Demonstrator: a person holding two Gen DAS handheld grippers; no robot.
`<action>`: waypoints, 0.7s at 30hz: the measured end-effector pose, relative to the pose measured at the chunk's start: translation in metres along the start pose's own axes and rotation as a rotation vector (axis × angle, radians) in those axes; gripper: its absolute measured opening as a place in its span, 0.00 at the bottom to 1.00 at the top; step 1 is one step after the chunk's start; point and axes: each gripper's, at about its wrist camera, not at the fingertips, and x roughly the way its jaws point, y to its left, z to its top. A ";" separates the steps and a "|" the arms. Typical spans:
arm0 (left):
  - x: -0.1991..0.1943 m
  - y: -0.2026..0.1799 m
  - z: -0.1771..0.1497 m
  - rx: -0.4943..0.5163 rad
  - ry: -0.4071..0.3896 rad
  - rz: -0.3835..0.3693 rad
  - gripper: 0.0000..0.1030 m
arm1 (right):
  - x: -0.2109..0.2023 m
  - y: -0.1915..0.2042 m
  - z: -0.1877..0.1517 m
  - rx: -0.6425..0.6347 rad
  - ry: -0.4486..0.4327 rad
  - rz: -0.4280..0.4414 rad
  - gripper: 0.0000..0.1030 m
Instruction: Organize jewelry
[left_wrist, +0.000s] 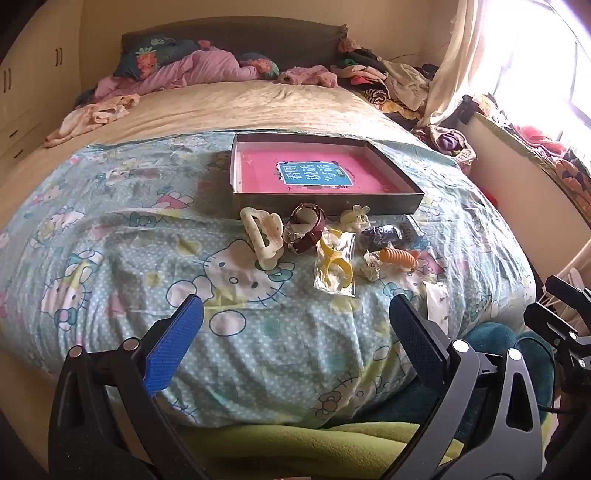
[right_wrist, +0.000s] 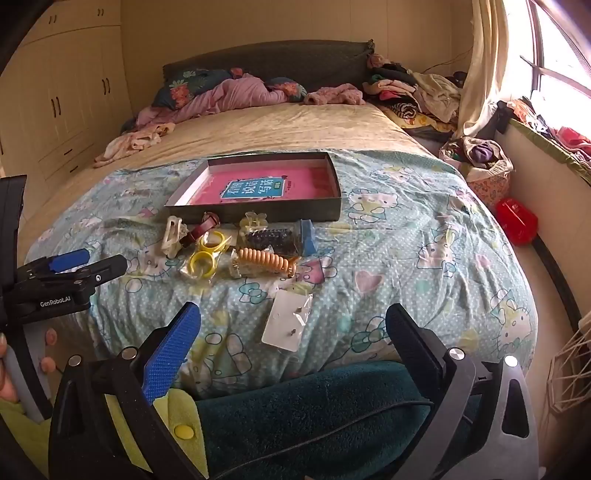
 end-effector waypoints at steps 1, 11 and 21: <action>0.000 0.000 0.000 -0.001 0.000 0.001 0.91 | 0.000 0.000 0.000 0.001 0.000 0.005 0.96; -0.005 -0.001 0.000 0.000 -0.013 -0.011 0.91 | -0.001 0.004 0.001 -0.001 0.001 0.011 0.96; -0.006 0.000 0.000 -0.005 -0.014 -0.010 0.91 | 0.000 0.009 0.001 -0.006 0.001 0.006 0.96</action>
